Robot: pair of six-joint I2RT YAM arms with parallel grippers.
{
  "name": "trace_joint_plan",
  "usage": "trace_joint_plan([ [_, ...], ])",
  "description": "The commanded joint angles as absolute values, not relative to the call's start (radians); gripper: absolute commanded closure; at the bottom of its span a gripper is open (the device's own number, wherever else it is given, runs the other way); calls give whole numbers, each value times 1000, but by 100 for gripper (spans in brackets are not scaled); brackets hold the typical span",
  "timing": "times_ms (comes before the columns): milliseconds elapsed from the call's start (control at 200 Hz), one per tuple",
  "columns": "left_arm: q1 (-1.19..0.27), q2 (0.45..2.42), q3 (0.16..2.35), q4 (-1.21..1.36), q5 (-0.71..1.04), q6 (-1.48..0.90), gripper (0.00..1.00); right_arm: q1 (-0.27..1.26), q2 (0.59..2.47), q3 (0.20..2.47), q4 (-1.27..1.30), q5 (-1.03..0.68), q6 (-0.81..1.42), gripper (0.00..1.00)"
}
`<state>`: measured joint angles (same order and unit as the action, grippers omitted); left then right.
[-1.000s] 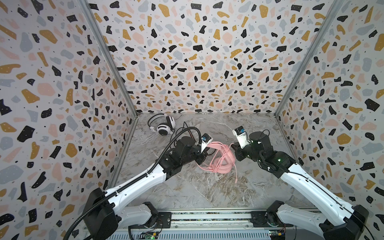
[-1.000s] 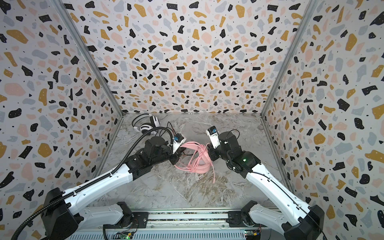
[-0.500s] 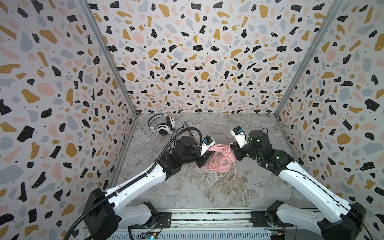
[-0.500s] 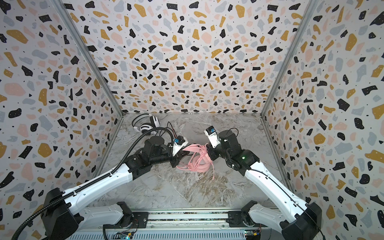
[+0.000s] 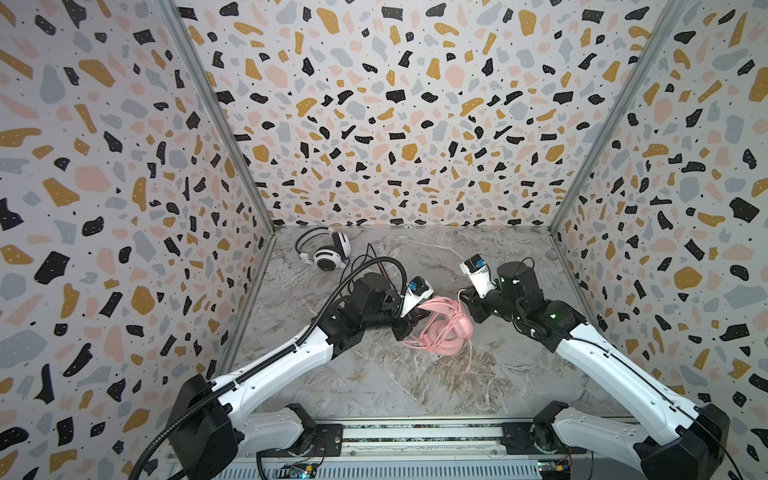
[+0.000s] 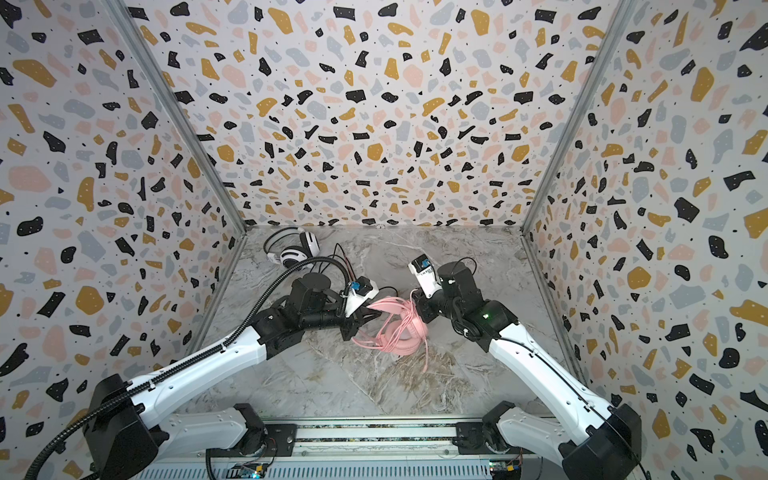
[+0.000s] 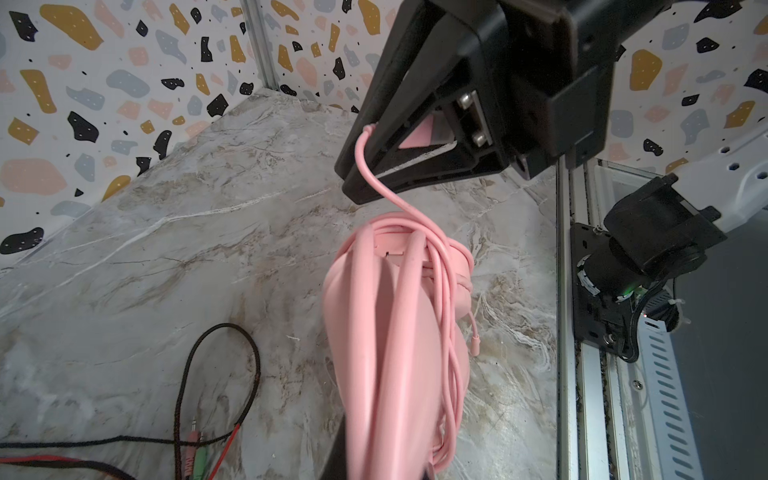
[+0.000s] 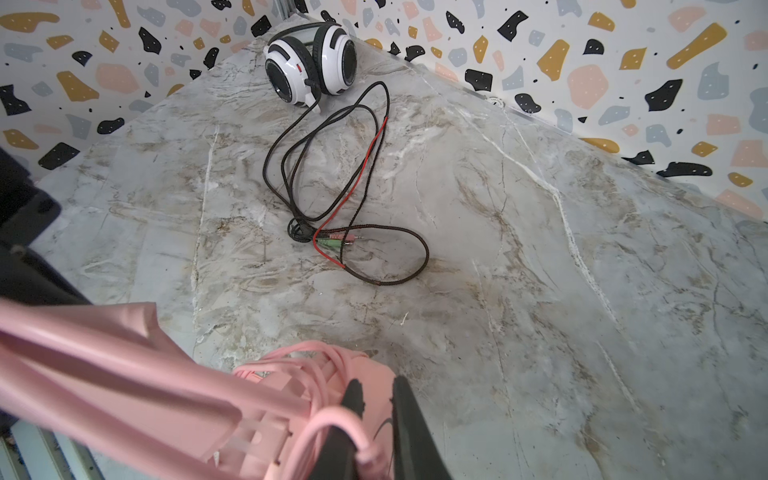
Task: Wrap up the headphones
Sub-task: 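Hold the cable against the headset with the right gripper beside the left gripper, then lower the wrapped pink headset onto the table with both grippers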
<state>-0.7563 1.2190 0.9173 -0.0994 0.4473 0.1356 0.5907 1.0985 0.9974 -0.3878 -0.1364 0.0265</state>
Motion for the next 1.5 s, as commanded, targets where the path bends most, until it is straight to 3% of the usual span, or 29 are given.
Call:
trace_joint_plan([
  [0, -771, 1229, 934, -57, 585, 127, 100, 579, 1128, 995, -293, -166, 27, 83],
  [270, -771, 1270, 924, -5, 523, 75, 100, 578, 1193, 990, -306, -182, 40, 83],
  [471, -772, 1407, 943, 76, 448, 0, 100, 523, 1264, 969, -320, -165, 79, 84],
  [751, -771, 1692, 1174, -21, 482, 67, 100, 415, 1416, 953, -281, -227, 131, 85],
  [966, -771, 1892, 1371, -102, 366, 98, 96, 262, 1536, 996, -283, -314, 166, 85],
  [1141, -771, 2113, 1594, -108, 296, 17, 87, 163, 1639, 1046, -264, -362, 179, 85],
  [1492, -776, 2484, 2045, -45, 182, -203, 83, -27, 1841, 1156, -284, -430, 171, 85],
])
